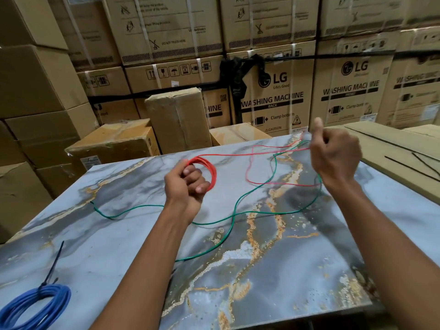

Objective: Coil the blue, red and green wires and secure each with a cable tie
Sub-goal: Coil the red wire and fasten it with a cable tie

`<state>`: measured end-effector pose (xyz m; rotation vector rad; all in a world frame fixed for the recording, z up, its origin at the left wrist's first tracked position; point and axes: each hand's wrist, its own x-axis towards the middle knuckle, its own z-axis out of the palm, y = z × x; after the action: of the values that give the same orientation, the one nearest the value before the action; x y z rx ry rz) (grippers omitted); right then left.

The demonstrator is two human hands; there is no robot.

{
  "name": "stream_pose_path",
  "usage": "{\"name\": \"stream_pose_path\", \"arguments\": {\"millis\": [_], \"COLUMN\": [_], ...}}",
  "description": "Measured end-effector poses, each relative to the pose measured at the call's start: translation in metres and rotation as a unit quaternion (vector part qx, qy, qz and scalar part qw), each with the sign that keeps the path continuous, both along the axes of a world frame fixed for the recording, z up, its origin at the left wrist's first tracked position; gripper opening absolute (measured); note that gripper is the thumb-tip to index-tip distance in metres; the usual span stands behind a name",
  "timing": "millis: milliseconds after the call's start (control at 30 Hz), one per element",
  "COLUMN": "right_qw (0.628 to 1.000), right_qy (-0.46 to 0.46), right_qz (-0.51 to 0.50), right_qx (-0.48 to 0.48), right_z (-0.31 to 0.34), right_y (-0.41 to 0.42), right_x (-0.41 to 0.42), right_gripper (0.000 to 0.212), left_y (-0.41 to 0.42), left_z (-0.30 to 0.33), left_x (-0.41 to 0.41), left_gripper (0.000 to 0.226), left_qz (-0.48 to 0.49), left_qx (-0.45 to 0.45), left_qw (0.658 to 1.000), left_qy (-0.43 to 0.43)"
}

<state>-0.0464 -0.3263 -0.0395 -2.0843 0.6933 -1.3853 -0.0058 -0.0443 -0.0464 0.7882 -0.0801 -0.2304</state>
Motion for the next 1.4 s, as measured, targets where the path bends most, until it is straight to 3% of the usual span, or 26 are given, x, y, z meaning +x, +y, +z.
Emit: {"name": "stream_pose_path", "arguments": {"millis": [67, 167, 267, 333, 400, 467, 600, 667, 833, 1000, 1100, 1233, 1400], "right_qw": [1.0, 0.986, 0.938, 0.9, 0.892, 0.886, 0.864, 0.862, 0.857, 0.843, 0.836, 0.868, 0.863], "right_qy": [0.008, 0.131, 0.276, 0.339, 0.289, 0.202, 0.116, 0.083, 0.031, 0.008, 0.039, 0.075, 0.11], "right_qz": [-0.016, 0.056, 0.118, 0.133, 0.229, 0.375, 0.487, 0.499, 0.512, 0.533, 0.542, 0.489, 0.482], "right_qx": [-0.012, -0.092, -0.172, -0.241, -0.261, -0.181, -0.053, 0.008, 0.051, 0.078, 0.074, -0.05, -0.103], "right_z": [-0.003, -0.019, -0.033, -0.037, -0.035, -0.037, -0.044, -0.041, -0.029, -0.02, -0.016, -0.018, -0.02], "right_y": [-0.006, 0.012, 0.048, 0.063, 0.073, 0.084, 0.107, 0.108, 0.082, 0.066, 0.06, 0.053, 0.058], "right_x": [-0.002, 0.004, 0.009, 0.009, 0.008, 0.003, 0.001, 0.003, 0.006, 0.005, 0.004, 0.004, 0.003], "right_gripper": [0.058, 0.056, 0.042, 0.047, 0.05, 0.052, 0.025, 0.018, 0.021, 0.017, 0.021, 0.016, 0.016], "left_y": [0.004, -0.005, -0.016, -0.018, -0.018, -0.02, -0.023, -0.022, -0.017, -0.002, 0.013, 0.018, 0.02], "left_z": [-0.001, -0.01, -0.017, -0.018, -0.019, -0.019, -0.018, -0.015, -0.006, -0.002, -0.005, -0.014, -0.016], "left_x": [0.004, 0.005, 0.003, 0.001, 0.001, 0.0, -0.004, -0.005, -0.006, 0.001, 0.016, 0.028, 0.034], "left_gripper": [0.043, 0.043, 0.043, 0.043, 0.043, 0.042, 0.043, 0.044, 0.044, 0.043, 0.043, 0.042, 0.042], "left_qz": [0.032, 0.054, 0.063, 0.065, 0.063, 0.053, 0.024, 0.003, -0.047, -0.103, -0.053, 0.084, 0.167], "left_qx": [0.01, 0.112, 0.188, 0.214, 0.23, 0.244, 0.255, 0.233, 0.163, 0.017, -0.047, -0.05, -0.061], "left_qw": [0.999, 0.992, 0.979, 0.974, 0.969, 0.966, 0.963, 0.969, 0.984, 0.995, 0.997, 0.988, 0.973], "left_qy": [0.005, -0.01, -0.038, -0.047, -0.057, -0.067, -0.082, -0.078, -0.055, 0.005, 0.043, 0.12, 0.144]}}
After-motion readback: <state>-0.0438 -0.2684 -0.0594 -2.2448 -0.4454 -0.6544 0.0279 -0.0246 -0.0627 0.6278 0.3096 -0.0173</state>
